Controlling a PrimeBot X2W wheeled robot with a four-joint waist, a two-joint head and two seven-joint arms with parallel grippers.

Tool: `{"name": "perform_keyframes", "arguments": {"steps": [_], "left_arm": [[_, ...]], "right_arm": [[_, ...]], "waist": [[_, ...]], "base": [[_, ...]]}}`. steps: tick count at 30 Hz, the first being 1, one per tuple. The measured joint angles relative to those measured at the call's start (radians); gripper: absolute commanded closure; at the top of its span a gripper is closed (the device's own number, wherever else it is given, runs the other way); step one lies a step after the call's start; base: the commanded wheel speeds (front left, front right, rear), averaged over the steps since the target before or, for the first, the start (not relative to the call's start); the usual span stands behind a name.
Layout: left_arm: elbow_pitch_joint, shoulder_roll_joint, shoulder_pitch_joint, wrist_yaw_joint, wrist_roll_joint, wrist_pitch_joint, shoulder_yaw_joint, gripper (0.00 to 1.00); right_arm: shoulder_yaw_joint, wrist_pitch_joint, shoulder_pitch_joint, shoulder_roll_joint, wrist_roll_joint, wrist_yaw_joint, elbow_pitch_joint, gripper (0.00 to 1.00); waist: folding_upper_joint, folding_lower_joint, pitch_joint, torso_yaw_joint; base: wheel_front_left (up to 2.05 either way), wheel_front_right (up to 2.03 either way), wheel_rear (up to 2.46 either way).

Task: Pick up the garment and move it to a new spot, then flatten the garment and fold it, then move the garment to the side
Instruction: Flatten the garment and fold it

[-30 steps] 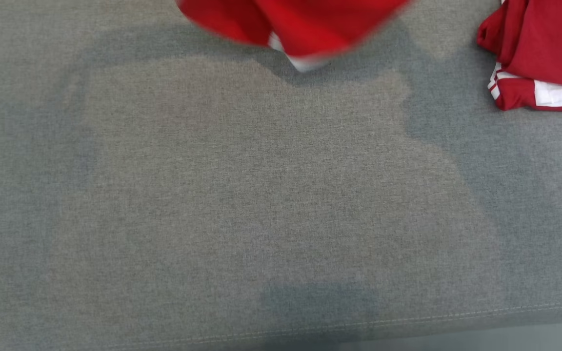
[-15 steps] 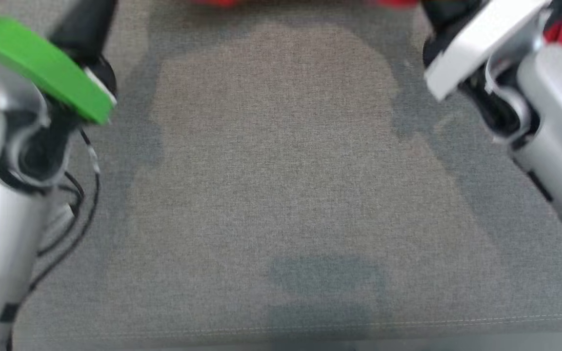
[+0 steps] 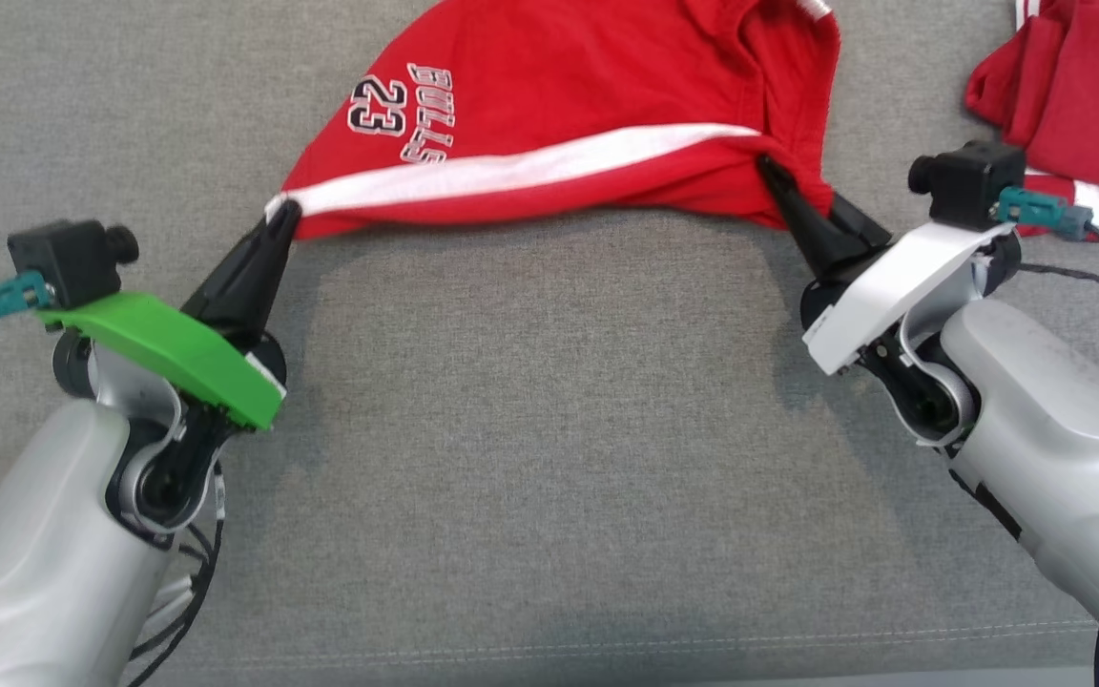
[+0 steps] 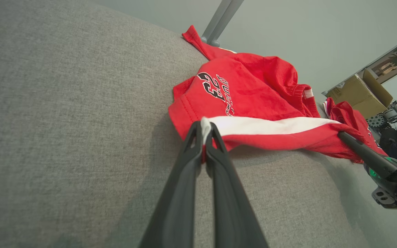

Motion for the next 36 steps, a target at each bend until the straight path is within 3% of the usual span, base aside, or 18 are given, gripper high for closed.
{"name": "perform_keyframes", "arguments": {"steps": [5, 16, 24, 36], "left_arm": [[0.022, 0.03, 0.081, -0.003, 0.024, -0.026, -0.033, 1.0], [-0.012, 0.029, 0.207, -0.007, 0.024, -0.052, -0.086, 1.0], [-0.024, 0.045, 0.314, -0.007, 0.024, -0.052, -0.118, 1.0], [-0.029, 0.05, 0.417, -0.006, 0.022, -0.077, -0.133, 1.0]], "right_arm": [[0.022, -0.005, 0.038, 0.006, -0.003, 0.015, 0.005, 1.0], [0.022, -0.014, 0.194, -0.04, 0.008, 0.024, -0.011, 1.0], [0.01, -0.016, 0.299, -0.063, 0.007, 0.025, -0.103, 1.0], [0.061, -0.016, 0.432, -0.123, -0.001, 0.025, -0.189, 1.0]], "waist": [[0.0, 0.0, -0.058, -0.009], [0.0, 0.0, -0.194, -0.016], [0.0, -0.0001, -0.276, -0.015], [0.0, -0.0001, -0.316, -0.022]], "base": [[0.0, 0.0, 0.0], [0.0, 0.0, 0.0], [0.0, 0.0, 0.0], [0.0, 0.0, 0.0]]}}
